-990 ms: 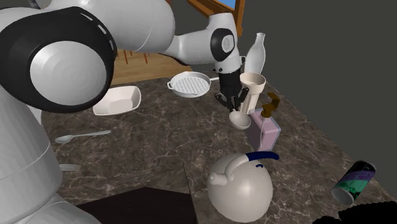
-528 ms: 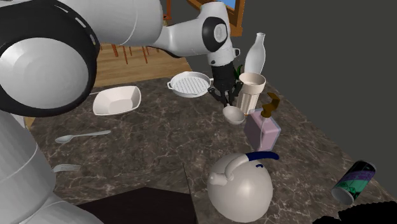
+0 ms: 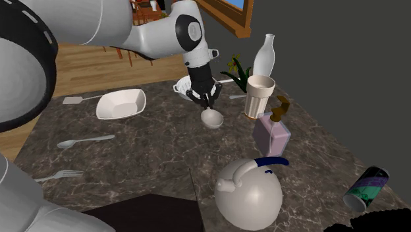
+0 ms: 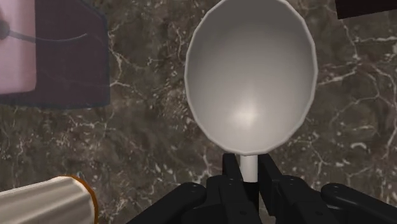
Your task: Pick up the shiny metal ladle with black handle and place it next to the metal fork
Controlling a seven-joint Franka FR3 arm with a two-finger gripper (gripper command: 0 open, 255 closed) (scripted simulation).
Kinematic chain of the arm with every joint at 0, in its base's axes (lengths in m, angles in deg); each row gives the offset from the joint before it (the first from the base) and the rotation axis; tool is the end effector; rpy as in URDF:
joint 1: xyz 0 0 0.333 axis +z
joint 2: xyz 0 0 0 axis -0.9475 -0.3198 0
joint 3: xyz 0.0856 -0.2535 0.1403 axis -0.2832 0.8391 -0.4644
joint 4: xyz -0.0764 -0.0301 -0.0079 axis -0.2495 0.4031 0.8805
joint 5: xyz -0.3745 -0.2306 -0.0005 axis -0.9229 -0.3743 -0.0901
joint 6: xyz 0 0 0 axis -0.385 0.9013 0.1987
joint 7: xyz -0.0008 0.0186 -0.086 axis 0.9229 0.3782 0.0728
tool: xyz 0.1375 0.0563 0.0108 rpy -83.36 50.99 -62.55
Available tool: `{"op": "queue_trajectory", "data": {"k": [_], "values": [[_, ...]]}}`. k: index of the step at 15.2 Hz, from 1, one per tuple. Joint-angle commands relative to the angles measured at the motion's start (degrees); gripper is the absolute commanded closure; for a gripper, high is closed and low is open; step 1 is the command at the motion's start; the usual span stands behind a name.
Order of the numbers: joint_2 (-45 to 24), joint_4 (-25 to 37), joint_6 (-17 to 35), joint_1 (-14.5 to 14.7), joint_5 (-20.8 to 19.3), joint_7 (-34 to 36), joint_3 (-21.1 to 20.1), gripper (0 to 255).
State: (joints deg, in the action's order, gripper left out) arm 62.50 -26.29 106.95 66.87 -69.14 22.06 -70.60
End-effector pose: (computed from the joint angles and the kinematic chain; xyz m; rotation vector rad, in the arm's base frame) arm 0.5389 -0.2102 0.3699 2.8631 0.4398 -0.3460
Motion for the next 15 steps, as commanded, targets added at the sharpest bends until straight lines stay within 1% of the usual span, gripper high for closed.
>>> {"op": "queue_trajectory", "data": {"k": [1, 8, 15], "values": [[1.18, -1.53, -0.48, 1.38, 0.13, 2.83, -1.39, 255], [6.07, -6.59, -2.99, 6.03, 1.52, 11.91, -6.58, 255], [8.23, -8.50, -5.61, 10.77, 4.44, 20.80, -12.17, 255]]}}
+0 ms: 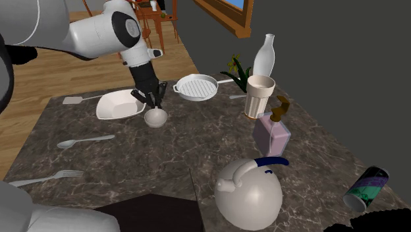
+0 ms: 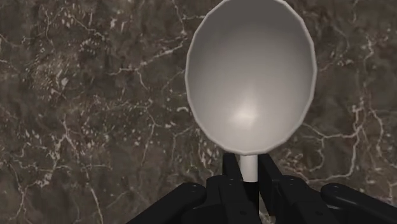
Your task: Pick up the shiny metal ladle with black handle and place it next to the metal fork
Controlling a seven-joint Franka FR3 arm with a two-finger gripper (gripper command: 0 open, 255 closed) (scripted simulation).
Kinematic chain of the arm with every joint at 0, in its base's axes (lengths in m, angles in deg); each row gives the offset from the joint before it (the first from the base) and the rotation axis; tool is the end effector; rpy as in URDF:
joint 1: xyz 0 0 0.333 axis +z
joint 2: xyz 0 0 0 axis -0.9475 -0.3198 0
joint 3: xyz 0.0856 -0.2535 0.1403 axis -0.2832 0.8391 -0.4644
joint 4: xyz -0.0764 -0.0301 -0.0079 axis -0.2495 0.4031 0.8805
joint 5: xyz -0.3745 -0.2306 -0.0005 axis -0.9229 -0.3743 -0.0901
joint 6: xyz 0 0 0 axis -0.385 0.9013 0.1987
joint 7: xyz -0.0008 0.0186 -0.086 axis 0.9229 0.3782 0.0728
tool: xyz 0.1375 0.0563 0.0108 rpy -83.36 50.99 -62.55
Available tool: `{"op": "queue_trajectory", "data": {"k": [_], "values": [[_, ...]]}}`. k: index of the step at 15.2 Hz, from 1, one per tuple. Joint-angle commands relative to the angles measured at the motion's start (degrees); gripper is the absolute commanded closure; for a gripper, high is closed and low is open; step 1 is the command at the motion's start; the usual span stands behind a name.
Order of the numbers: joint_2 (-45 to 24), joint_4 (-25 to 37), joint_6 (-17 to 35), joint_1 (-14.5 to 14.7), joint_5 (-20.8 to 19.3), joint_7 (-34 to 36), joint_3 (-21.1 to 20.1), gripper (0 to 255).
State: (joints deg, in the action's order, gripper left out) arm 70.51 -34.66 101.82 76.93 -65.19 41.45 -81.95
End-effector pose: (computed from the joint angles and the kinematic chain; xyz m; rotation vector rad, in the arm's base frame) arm 0.5184 0.0019 0.3680 2.8628 0.4404 -0.3450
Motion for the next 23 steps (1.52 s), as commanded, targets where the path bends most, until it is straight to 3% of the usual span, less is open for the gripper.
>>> {"op": "queue_trajectory", "data": {"k": [1, 10, 18, 23], "values": [[0.30, -0.15, -0.83, 1.38, 0.98, 2.67, -1.65, 255], [-1.64, 2.61, -3.97, 7.46, 5.35, 14.09, -8.89, 255], [-7.23, 9.43, -6.76, 12.74, 8.12, 24.40, -14.83, 255], [-8.37, 7.63, -3.93, 12.96, 7.97, 25.24, -15.04, 255]]}}
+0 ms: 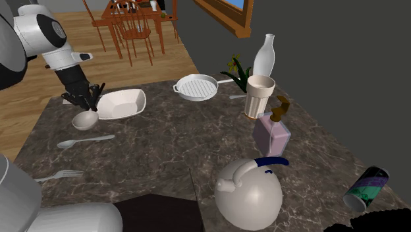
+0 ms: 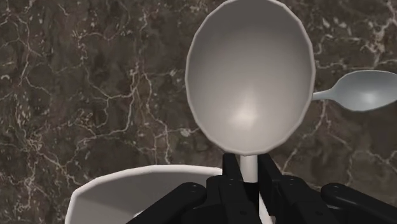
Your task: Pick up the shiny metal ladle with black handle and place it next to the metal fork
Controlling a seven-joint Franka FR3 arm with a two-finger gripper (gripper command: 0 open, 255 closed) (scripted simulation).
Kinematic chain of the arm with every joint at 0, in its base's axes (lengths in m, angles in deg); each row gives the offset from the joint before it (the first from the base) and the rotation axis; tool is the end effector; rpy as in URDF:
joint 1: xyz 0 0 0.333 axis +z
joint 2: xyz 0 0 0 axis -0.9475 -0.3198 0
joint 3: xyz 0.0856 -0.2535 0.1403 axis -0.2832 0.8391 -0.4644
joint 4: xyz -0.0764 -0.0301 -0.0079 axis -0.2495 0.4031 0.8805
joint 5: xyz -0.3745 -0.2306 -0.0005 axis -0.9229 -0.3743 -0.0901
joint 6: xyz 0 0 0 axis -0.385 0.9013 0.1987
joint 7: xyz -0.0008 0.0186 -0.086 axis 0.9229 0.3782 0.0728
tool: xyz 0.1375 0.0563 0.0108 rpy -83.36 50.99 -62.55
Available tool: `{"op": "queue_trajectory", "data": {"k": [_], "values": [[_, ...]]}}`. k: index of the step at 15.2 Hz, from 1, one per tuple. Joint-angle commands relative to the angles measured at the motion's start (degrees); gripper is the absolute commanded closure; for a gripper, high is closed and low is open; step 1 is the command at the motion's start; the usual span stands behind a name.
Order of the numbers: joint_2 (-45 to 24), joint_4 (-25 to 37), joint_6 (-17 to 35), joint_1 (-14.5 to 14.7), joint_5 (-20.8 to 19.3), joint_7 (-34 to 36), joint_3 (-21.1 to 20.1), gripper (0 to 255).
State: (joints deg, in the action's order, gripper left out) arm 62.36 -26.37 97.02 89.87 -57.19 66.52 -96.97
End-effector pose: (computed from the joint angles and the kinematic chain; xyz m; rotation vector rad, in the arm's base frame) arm 0.4732 0.2737 0.3541 2.8626 0.4376 -0.3463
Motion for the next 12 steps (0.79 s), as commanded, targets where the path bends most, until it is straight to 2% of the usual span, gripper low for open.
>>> {"op": "queue_trajectory", "data": {"k": [1, 12], "values": [[-0.46, -1.16, 1.60, 0.02, -0.10, 0.29, -0.02, 255], [-3.93, -5.88, 9.58, 0.06, -1.12, 1.73, 0.00, 255]]}}
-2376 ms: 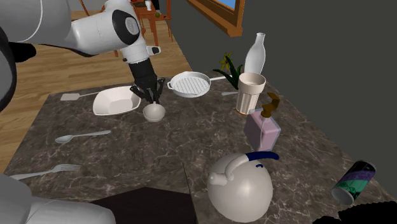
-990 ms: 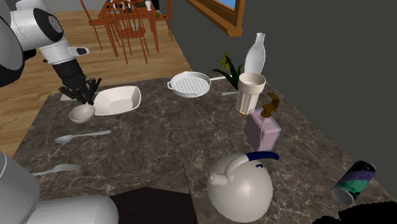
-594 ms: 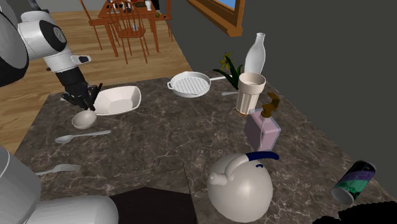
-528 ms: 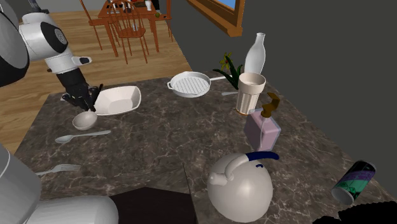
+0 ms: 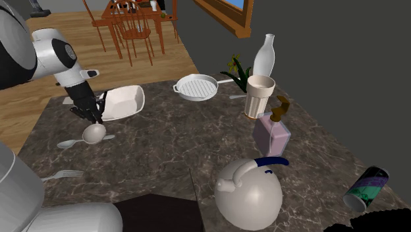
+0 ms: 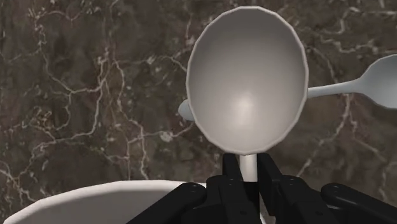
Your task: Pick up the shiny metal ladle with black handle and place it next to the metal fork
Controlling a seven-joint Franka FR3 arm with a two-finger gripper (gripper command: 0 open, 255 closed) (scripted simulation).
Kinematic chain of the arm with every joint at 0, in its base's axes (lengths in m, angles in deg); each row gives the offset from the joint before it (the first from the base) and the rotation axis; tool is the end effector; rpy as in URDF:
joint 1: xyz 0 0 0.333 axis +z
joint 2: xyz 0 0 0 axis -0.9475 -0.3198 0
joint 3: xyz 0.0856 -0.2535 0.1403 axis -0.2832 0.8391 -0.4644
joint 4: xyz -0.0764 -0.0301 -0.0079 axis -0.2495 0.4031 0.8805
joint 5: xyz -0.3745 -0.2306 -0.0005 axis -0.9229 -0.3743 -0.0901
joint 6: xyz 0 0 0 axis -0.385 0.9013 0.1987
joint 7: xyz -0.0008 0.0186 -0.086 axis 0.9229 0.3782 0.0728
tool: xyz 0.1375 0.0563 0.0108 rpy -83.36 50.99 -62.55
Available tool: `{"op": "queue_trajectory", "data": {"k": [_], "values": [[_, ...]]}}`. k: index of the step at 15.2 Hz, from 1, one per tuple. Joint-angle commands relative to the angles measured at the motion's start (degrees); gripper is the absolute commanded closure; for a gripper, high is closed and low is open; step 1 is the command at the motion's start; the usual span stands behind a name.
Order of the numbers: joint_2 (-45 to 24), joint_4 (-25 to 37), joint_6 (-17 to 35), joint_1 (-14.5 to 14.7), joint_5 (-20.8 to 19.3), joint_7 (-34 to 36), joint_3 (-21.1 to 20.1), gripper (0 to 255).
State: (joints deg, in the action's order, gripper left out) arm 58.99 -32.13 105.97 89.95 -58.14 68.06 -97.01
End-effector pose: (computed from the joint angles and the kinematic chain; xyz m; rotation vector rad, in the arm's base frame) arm 0.4672 0.2720 0.2833 2.8630 0.4394 -0.3460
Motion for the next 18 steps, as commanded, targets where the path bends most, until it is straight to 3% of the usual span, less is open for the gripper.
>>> {"op": "queue_trajectory", "data": {"k": [1, 10, 11, 16, 18], "values": [[-0.94, -0.46, 1.35, -0.02, -0.29, 0.34, 0.05, 255], [-1.77, -1.16, 2.82, -0.09, -0.57, 0.66, -0.02, 255], [-1.84, -1.09, 2.81, -0.05, -0.56, 0.74, -0.05, 0], [-1.77, -1.16, 2.82, -0.09, -0.57, 0.66, -0.02, 0], [-1.28, 2.19, -1.01, 0.12, -0.16, 0.42, -0.24, 0]]}}
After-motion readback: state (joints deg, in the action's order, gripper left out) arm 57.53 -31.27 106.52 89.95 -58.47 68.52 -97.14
